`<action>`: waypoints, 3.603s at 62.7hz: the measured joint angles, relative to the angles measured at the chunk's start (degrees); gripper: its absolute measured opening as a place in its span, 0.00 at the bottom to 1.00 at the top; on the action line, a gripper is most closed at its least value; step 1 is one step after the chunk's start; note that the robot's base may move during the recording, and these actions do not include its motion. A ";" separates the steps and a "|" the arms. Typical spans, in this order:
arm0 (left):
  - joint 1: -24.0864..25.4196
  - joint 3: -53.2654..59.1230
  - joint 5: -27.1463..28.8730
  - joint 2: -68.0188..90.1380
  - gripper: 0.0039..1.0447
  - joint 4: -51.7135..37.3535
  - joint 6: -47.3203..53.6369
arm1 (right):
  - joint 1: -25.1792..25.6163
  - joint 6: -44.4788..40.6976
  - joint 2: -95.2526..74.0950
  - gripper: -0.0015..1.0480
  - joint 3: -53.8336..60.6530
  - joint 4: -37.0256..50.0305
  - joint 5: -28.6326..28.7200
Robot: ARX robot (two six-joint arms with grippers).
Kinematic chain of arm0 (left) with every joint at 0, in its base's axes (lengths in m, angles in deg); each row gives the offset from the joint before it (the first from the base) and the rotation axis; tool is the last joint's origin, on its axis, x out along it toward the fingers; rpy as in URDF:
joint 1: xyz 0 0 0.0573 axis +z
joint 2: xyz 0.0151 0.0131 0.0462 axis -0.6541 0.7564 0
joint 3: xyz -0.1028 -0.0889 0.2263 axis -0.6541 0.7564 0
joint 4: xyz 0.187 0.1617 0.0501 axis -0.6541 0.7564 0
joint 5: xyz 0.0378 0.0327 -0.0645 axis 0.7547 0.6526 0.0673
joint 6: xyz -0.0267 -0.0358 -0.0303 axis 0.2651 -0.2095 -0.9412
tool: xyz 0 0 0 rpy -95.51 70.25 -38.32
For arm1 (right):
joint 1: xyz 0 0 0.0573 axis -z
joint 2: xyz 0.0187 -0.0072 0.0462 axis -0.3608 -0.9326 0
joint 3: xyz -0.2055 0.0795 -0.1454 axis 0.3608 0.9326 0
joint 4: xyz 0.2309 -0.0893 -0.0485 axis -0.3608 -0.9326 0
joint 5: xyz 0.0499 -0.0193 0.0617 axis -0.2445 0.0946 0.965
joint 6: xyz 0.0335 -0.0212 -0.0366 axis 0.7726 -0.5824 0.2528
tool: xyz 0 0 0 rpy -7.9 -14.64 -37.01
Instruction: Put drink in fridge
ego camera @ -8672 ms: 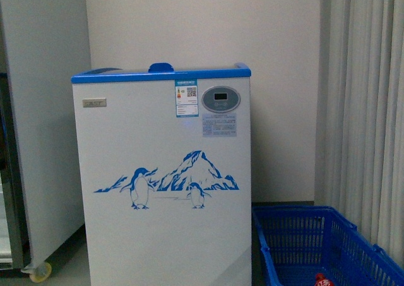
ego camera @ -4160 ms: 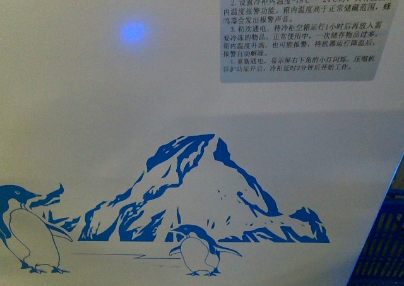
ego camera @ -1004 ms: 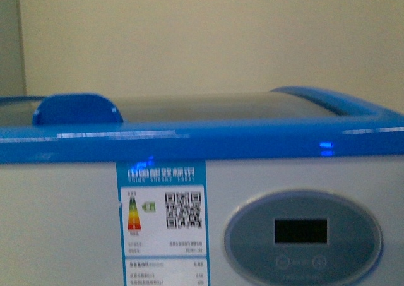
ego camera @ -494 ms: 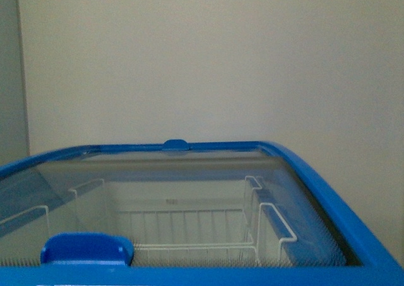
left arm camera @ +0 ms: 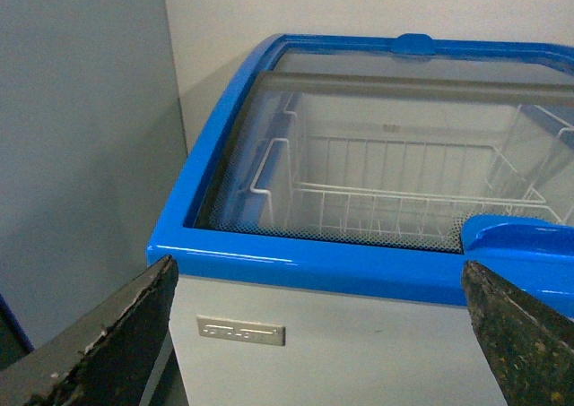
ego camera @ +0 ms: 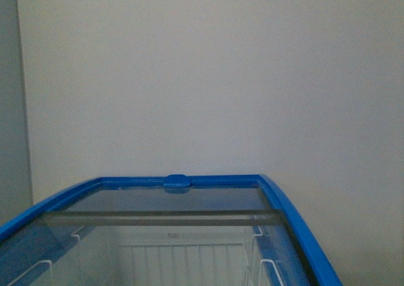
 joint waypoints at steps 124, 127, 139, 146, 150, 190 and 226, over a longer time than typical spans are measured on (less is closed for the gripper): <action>-1.75 -61.57 -48.19 104.87 0.92 -8.26 67.01 | -0.07 -0.02 0.00 0.35 0.00 0.04 0.00; -2.16 -63.91 -47.78 106.07 0.92 -7.93 67.19 | -0.07 0.00 0.00 0.35 0.00 0.04 -0.02; -3.76 -71.80 -46.07 110.33 0.92 -6.38 67.52 | -0.07 0.00 0.00 0.35 0.00 0.04 0.00; -4.83 -76.06 -44.57 112.98 0.92 -7.56 67.19 | -0.07 0.00 0.00 0.35 0.00 0.04 0.00; -5.33 -77.88 -44.04 114.20 0.92 -7.56 67.19 | -0.07 0.00 0.00 0.35 0.00 0.04 0.00; -7.50 -97.88 -35.36 128.13 0.92 -16.83 61.90 | -0.07 0.00 0.00 0.35 0.00 0.04 -0.02; -7.85 -73.94 -25.62 106.90 0.92 -24.52 37.79 | -0.07 0.00 0.00 0.35 0.00 0.04 0.00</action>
